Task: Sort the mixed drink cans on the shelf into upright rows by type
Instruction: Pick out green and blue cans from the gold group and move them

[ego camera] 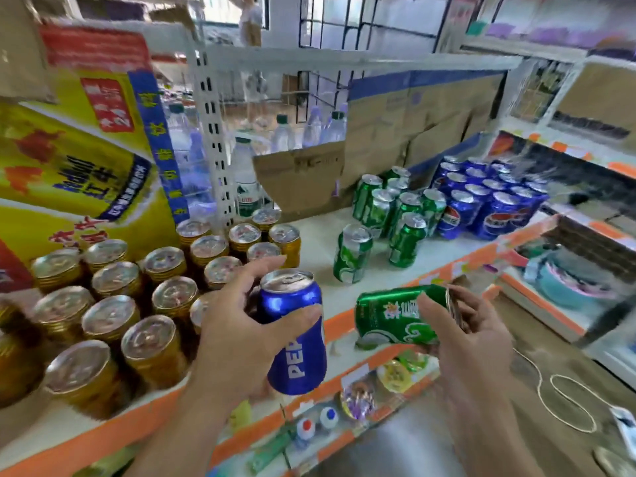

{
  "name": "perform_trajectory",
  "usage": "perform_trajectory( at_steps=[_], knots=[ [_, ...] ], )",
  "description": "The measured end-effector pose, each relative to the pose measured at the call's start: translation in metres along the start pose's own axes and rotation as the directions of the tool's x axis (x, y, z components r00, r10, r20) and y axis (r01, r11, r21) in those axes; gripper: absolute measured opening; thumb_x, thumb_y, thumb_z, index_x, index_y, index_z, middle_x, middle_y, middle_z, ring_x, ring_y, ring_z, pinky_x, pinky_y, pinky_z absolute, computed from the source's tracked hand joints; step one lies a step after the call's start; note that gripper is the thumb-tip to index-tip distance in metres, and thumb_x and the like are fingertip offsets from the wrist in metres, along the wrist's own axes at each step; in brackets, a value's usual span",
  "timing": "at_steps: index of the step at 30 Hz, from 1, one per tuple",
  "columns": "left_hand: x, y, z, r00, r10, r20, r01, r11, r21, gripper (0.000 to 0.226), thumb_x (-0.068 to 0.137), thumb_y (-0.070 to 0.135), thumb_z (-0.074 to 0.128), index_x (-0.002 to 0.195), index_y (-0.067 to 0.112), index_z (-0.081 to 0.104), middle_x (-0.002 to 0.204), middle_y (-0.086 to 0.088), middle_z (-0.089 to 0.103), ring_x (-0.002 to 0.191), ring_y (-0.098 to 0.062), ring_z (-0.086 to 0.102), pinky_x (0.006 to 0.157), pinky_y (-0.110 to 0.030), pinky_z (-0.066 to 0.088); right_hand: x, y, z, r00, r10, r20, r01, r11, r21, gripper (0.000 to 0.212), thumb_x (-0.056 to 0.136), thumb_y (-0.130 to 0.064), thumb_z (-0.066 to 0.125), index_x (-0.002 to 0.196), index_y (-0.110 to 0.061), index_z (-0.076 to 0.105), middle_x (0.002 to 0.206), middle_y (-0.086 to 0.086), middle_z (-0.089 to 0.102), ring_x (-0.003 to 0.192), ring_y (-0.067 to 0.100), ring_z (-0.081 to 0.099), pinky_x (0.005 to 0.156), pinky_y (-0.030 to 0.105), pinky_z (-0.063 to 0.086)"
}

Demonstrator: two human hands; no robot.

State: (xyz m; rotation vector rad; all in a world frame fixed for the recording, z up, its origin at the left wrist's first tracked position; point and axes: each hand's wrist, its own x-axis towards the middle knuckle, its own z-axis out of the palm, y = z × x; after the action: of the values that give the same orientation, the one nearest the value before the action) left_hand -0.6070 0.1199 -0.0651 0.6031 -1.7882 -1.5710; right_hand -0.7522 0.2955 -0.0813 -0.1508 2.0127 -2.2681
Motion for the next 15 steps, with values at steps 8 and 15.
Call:
perform_trajectory(
  at_steps=[8,15],
  knots=[
    [0.074,-0.01,0.077,0.999,-0.004,0.034,0.006,0.998,-0.061,0.066,0.041,0.05,0.08,0.105,0.044,0.062,0.1,0.017,0.07,0.09,-0.006,0.068,0.066,-0.026,0.055,0.09,0.014,-0.017,0.986,-0.165,0.025,0.165,0.937,-0.309,0.048,0.065,-0.032,0.088,0.108,-0.027,0.066,0.087,-0.005,0.066,0.072,0.011,0.064,0.068,0.04,0.058],
    [0.149,-0.011,0.153,0.994,0.026,0.108,-0.019,0.998,-0.062,0.062,0.05,0.033,0.083,0.107,0.039,0.059,0.096,0.021,0.069,0.086,-0.004,0.068,0.064,-0.024,0.056,0.207,0.008,-0.023,0.956,-0.252,0.148,0.289,0.739,-0.608,0.058,0.075,-0.041,0.079,0.127,-0.027,0.057,0.112,-0.008,0.055,0.1,0.008,0.05,0.086,0.028,0.039]
  ],
)
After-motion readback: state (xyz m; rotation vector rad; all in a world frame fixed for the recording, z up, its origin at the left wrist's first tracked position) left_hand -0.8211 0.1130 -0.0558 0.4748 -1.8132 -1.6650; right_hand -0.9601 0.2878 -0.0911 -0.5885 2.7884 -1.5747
